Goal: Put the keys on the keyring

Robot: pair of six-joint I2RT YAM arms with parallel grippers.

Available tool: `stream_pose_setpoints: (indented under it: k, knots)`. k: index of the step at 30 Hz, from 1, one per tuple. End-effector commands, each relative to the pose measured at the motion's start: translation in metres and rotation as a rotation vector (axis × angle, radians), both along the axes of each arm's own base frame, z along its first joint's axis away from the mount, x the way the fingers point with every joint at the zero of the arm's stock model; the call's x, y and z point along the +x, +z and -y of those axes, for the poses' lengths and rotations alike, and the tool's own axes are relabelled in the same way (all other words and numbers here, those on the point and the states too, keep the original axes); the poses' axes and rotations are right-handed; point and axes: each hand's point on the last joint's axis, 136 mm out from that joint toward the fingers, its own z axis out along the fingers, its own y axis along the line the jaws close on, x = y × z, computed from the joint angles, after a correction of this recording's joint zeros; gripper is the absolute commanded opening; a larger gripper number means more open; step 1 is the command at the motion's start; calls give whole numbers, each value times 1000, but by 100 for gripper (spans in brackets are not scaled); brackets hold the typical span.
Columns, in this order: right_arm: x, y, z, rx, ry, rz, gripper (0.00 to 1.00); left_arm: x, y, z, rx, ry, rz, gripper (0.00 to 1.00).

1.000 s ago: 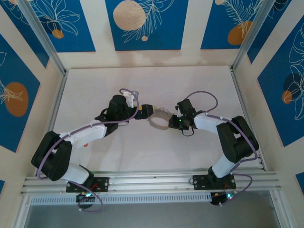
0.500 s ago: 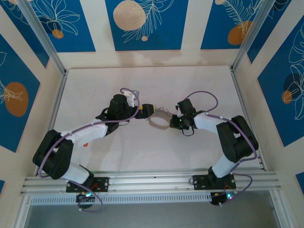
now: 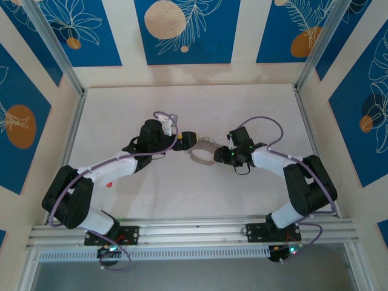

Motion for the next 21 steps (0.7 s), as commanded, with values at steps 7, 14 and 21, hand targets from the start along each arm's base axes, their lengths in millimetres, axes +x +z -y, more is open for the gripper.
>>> stream_pose_setpoints:
  k: [7,14,21]
  knots:
    - [-13,-5,-11,57,-20,-70,53,1,16,12,-16,-46,49,100]
    - [-8,-7,-21,66,-18,-80,40,1,16,12,-15,-46,49,100]
    - [-4,-12,-26,61,-16,-90,39,1,18,13,-16,-49,57,100]
